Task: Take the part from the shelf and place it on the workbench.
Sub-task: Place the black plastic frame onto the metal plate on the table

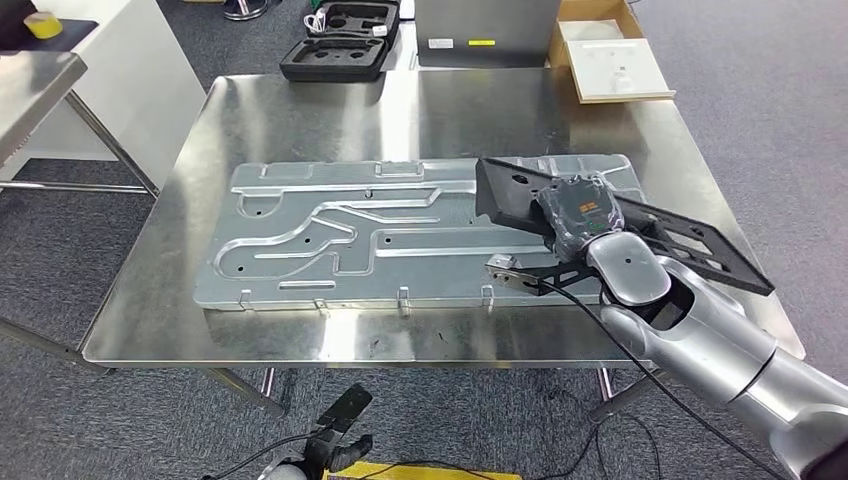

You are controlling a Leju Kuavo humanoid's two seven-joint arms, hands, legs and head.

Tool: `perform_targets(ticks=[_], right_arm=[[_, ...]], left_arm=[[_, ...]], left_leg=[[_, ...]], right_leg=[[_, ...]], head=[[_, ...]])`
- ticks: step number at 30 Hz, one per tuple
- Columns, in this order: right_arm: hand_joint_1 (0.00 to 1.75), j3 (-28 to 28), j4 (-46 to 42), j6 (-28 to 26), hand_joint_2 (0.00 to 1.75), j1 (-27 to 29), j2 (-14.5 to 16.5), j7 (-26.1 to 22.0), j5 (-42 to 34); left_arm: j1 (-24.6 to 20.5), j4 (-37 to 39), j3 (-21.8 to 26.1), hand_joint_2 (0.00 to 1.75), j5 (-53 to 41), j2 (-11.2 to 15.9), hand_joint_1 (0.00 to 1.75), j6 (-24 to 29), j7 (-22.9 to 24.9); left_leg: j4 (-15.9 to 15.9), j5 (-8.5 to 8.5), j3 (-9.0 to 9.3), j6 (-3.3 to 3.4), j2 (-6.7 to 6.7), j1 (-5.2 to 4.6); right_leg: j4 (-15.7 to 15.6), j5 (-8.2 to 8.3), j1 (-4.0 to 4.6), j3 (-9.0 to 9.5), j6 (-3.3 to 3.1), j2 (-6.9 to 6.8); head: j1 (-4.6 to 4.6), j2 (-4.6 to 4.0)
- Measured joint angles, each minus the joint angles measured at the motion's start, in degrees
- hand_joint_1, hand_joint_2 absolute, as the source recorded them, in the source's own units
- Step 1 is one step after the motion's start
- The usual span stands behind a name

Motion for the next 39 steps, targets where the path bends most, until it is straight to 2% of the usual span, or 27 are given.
perform_targets(ticks=[1, 3, 5, 7, 8, 9, 11, 12, 13, 14, 16, 18, 19, 21, 23, 24, 26, 27, 28, 29, 30, 32, 33, 34, 37, 39], right_arm=[[1.75, -0.1, 0.0, -0.1, 1.75, 0.2, -0.1, 0.0, 0.3], [1.75, -0.1, 0.0, 0.2, 1.75, 0.4, -0.3, 0.1, 1.5], [1.75, -0.1, -0.2, 0.8, 1.75, 0.7, -0.7, 0.3, 3.0], [1.75, -0.1, -0.7, 1.2, 1.75, 0.9, -1.1, 0.5, 4.3], [1.75, -0.2, -1.0, 1.2, 1.75, 0.9, -1.3, 0.5, 4.9], [1.75, -0.2, -1.3, 1.2, 1.75, 1.0, -1.5, 0.6, 5.6], [1.75, -0.2, -1.7, 1.5, 1.75, 1.1, -1.8, 0.8, 6.7], [1.75, -0.2, -1.8, 1.6, 1.75, 1.2, -2.0, 0.9, 7.1], [1.75, -0.2, -1.9, 1.6, 1.75, 1.3, -2.1, 1.0, 7.4], [1.75, -0.2, -2.0, 1.7, 1.75, 1.4, -2.2, 1.1, 7.5], [1.75, -0.2, -2.4, 1.6, 1.75, 1.4, -2.4, 1.1, 7.5], [1.75, -0.2, -2.9, 0.9, 1.75, 1.5, -2.5, 0.9, 8.2], [1.75, -0.2, -3.2, 0.0, 1.75, 1.6, -2.5, 0.5, 8.9], [0.87, -0.2, -3.8, -2.5, 0.87, 1.8, -2.6, -0.6, 10.9], [0.0, -0.2, -4.9, -4.1, 0.0, 1.8, -2.6, -1.5, 12.8], [0.0, -0.3, -5.6, -4.4, 0.0, 1.8, -2.6, -1.9, 13.6], [0.0, -0.4, -6.8, -4.6, 0.0, 1.8, -2.7, -2.7, 14.7], [0.0, -0.4, -7.4, -4.6, 0.0, 1.9, -2.7, -3.1, 15.0], [0.0, -0.4, -7.9, -4.6, 0.0, 1.9, -2.7, -3.6, 15.3], [0.0, -0.4, -8.4, -4.8, 0.0, 1.9, -2.8, -4.0, 15.7], [0.0, -0.4, -8.8, -5.0, 0.0, 1.9, -2.8, -4.4, 16.3], [0.0, -0.5, -9.8, -5.8, 0.0, 1.9, -3.0, -5.0, 17.7], [0.0, -0.6, -10.2, -6.2, 0.0, 1.9, -3.1, -5.2, 18.3], [0.0, -0.6, -10.5, -6.6, 0.0, 1.9, -3.3, -5.4, 18.9], [0.0, -0.7, -11.3, -6.8, 0.0, 2.2, -3.7, -5.8, 20.1], [0.0, -0.9, -11.6, -7.0, 0.0, 2.4, -4.2, -5.9, 20.8]], left_arm=[[-0.1, 0.0, 0.0, 1.75, 0.0, 0.0, 0.0, 0.8, -0.5], [-0.3, 0.0, 0.0, 1.75, 0.1, 0.0, 0.0, 2.3, -1.7], [-0.4, 0.0, 0.1, 1.75, 0.2, 0.0, 0.0, 3.6, -2.7], [-0.3, -0.1, 0.1, 1.75, 0.4, 0.0, 0.0, 4.3, -3.5], [-0.4, -0.1, 0.1, 1.75, 0.6, -0.1, 0.0, 4.4, -3.8], [-0.4, -0.1, 0.1, 1.75, 0.7, -0.2, 0.0, 4.5, -4.0], [-0.3, -0.2, 0.2, 1.75, 0.9, -0.3, 0.0, 4.7, -4.3], [-0.2, -0.2, 0.2, 1.75, 1.0, -0.4, 0.0, 4.7, -4.4], [-0.1, -0.2, 0.2, 1.75, 1.1, -0.4, 0.0, 4.7, -4.5], [0.0, -0.2, 0.2, 1.75, 1.1, -0.4, 0.0, 4.7, -4.5], [0.1, -0.2, 0.2, 1.75, 1.1, -0.5, 0.0, 4.7, -4.5], [0.0, -0.2, 0.2, 1.75, 1.4, -0.5, 0.0, 3.9, -5.0], [0.1, -0.2, 0.2, 1.75, 1.6, -0.5, 0.0, 3.0, -5.6], [0.1, -0.2, 0.3, 1.75, 2.2, -0.5, 0.0, 0.5, -6.9], [0.2, -0.2, 0.4, 1.75, 3.1, -0.5, 0.0, -1.3, -7.8], [0.2, -0.2, 0.7, 1.75, 3.9, -0.6, 0.0, -1.9, -8.1], [0.5, -0.2, 1.6, 1.75, 5.7, -0.5, 0.0, -3.2, -8.7], [0.8, -0.2, 2.1, 1.75, 6.5, -0.3, 0.0, -4.1, -9.0], [1.2, -0.2, 2.5, 1.75, 7.0, 0.0, 0.0, -5.2, -9.2], [1.5, -0.1, 2.9, 1.31, 7.4, 0.3, 0.0, -6.3, -9.5], [1.8, -0.1, 3.1, 0.87, 7.6, 0.7, 0.0, -7.2, -9.7], [2.2, 0.0, 3.5, 0.0, 7.6, 1.6, 0.0, -8.0, -9.7], [2.2, 0.0, 3.8, 0.0, 7.5, 1.9, 0.0, -8.1, -9.6], [2.3, 0.1, 4.0, 0.0, 7.3, 2.2, 0.0, -8.1, -9.4], [2.5, 0.2, 4.5, 0.0, 7.2, 2.5, 0.0, -8.0, -8.4], [2.6, 0.3, 4.9, 0.0, 7.4, 2.7, 0.0, -8.3, -7.5]], left_leg=[[-3.8, 1.57, 1.87, 0.35, -0.01, -0.14], [-8.3, 2.61, 4.1, 0.8, -0.06, -0.48], [-9.2, 2.56, 4.51, 1.03, -0.08, -0.63], [-10.2, 3.11, 5.14, 1.38, 0.02, -0.29], [-10.7, 3.38, 5.47, 1.6, 0.07, -0.1], [-11.0, 3.54, 5.72, 1.75, 0.1, 0.01], [-11.1, 3.54, 5.78, 2.0, 0.1, -0.01], [-11.0, 3.5, 5.78, 2.02, 0.1, 0.0], [-10.9, 3.42, 5.78, 1.98, 0.08, 0.05], [-10.7, 3.32, 5.79, 1.88, 0.06, 0.11], [-10.0, 2.78, 5.74, 1.38, 0.02, 0.3], [-9.1, 2.18, 5.36, 0.69, -0.04, 0.17], [-8.8, 2.05, 5.19, 0.44, -0.06, 0.04], [-8.8, 1.98, 5.05, 0.06, -0.08, -0.03], [-7.4, 0.84, 4.49, -0.43, -0.01, 0.07], [-5.2, -0.48, 3.55, -0.67, 0.03, 0.12], [1.8, -3.79, 0.34, -0.98, 0.06, 0.16], [5.2, -4.92, -1.35, -1.02, 0.06, 0.16], [7.1, -5.13, -2.41, -0.95, 0.06, 0.15], [7.0, -4.31, -2.52, -0.76, 0.05, 0.12], [4.6, -2.51, -1.55, -0.41, 0.05, 0.04], [-3.1, 1.3, 2.13, 0.64, 0.04, -0.33], [-6.3, 2.33, 3.69, 1.09, 0.03, -0.57], [-8.2, 2.64, 4.59, 1.39, 0.02, -0.79], [-9.9, 2.85, 5.31, 1.66, 0.03, -0.81], [-11.2, 3.47, 6.07, 1.95, 0.1, -0.42]], right_leg=[[0.0, -0.01, 0.09, 0.05, 0.07, 0.08], [-0.1, 0.09, 0.11, 0.01, 0.42, 0.17], [-0.5, 0.37, 0.08, 0.11, 1.06, 0.22], [-0.1, -0.09, 0.03, -0.01, 1.67, 0.12], [1.4, -1.12, 0.06, -0.61, 1.9, 0.06], [4.2, -2.74, 0.0, -1.85, 2.06, -0.01], [11.7, -6.15, -0.06, -5.19, 2.36, -0.04], [14.4, -6.94, -0.16, -6.43, 2.51, -0.05], [14.9, -6.61, -0.29, -6.66, 2.64, -0.07], [13.6, -5.53, -0.44, -6.04, 2.77, -0.11], [6.2, -2.25, -0.77, -2.21, 3.06, -0.26], [0.9, -0.84, -0.79, 0.66, 2.83, -0.23], [0.4, -1.08, -0.67, 0.9, 2.51, -0.14], [0.5, -0.99, -0.57, 0.79, 1.67, -0.02], [0.4, -0.96, -0.64, 0.82, 0.96, 0.01], [0.3, -0.96, -0.69, 0.88, 0.7, 0.0], [0.3, -1.02, -0.56, 0.92, 0.4, 0.03], [0.3, -1.06, -0.45, 0.93, 0.32, 0.05], [0.3, -1.11, -0.32, 0.98, 0.25, 0.1], [0.3, -1.16, -0.19, 1.07, 0.18, 0.16], [0.3, -1.22, -0.05, 1.22, 0.1, 0.22], [0.2, -1.32, 0.21, 1.53, 0.04, 0.28], [0.1, -1.31, 0.25, 1.6, 0.12, 0.27], [0.0, -1.22, 0.23, 1.61, 0.3, 0.25], [-0.7, -0.92, 0.1, 1.78, 1.15, 0.16], [0.8, -2.17, 0.17, 1.27, 1.66, 0.04]], head=[[0.02, 0.01], [0.03, 0.01], [0.03, 0.0], [0.12, 0.0], [0.22, 0.0], [0.32, 0.01], [0.45, 0.01], [0.46, 0.01], [0.47, 0.01], [0.47, 0.01], [0.46, 0.0], [0.56, 0.0], [0.53, 0.0], [0.4, 0.01], [0.29, 0.0], [0.23, -0.01], [0.16, 0.0], [0.17, -0.01], [0.17, 0.0], [0.17, 0.0], [0.17, 0.0], [0.23, 0.0], [0.25, 0.0], [0.26, 0.01], [0.22, 0.01], [0.33, 0.01]])
